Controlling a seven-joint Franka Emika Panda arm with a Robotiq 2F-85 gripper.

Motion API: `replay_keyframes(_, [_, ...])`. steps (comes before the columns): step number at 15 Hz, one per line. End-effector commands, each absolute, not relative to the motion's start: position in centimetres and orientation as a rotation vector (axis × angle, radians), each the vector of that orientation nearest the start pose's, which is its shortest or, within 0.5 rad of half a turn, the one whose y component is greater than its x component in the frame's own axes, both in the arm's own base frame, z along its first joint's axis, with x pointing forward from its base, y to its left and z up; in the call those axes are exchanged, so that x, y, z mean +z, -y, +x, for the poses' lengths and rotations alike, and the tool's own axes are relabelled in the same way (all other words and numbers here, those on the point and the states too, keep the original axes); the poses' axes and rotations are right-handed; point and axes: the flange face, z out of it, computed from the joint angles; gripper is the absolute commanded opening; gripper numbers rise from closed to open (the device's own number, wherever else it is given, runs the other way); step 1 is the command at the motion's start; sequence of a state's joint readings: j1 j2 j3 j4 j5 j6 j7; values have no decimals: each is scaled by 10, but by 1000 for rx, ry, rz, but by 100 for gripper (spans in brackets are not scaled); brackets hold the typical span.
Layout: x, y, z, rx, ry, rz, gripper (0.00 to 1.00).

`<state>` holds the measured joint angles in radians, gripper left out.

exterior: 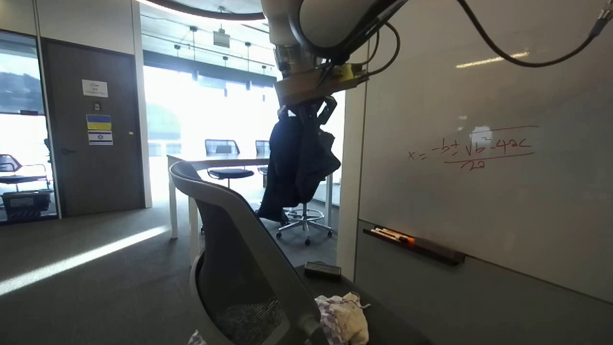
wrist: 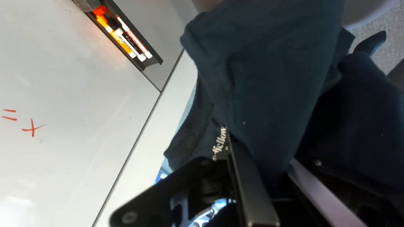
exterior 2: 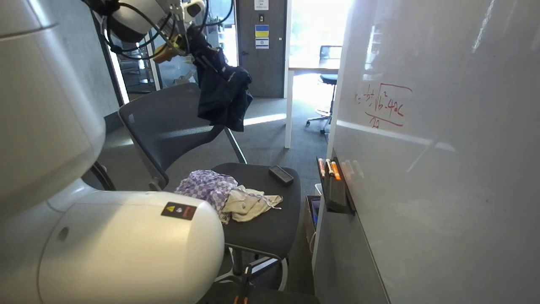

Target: Put the shirts on the top part of the chair

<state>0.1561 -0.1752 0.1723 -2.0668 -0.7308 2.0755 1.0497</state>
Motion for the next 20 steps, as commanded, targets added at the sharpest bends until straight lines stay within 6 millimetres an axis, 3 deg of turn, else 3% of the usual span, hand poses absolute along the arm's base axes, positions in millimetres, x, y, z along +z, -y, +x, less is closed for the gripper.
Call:
replay_keyframes(1, [589, -168, 490, -1203, -641, -3254, 3])
replay_keyframes(5, [636, -202, 478, -1266, -393, -3170, 4])
replay_keyframes(11, [653, -237, 469, -1286, 40, -3097, 4])
replay_keyframes(13, [677, -273, 461, -1315, 143, -3059, 5])
replay_keyframes(16, [700, -313, 429, -1350, 388, -2985, 4])
replay_keyframes(18, [702, -340, 415, -1316, 547, -2943, 4])
replay_keyframes(20, [692, -354, 418, -1300, 648, -2958, 4])
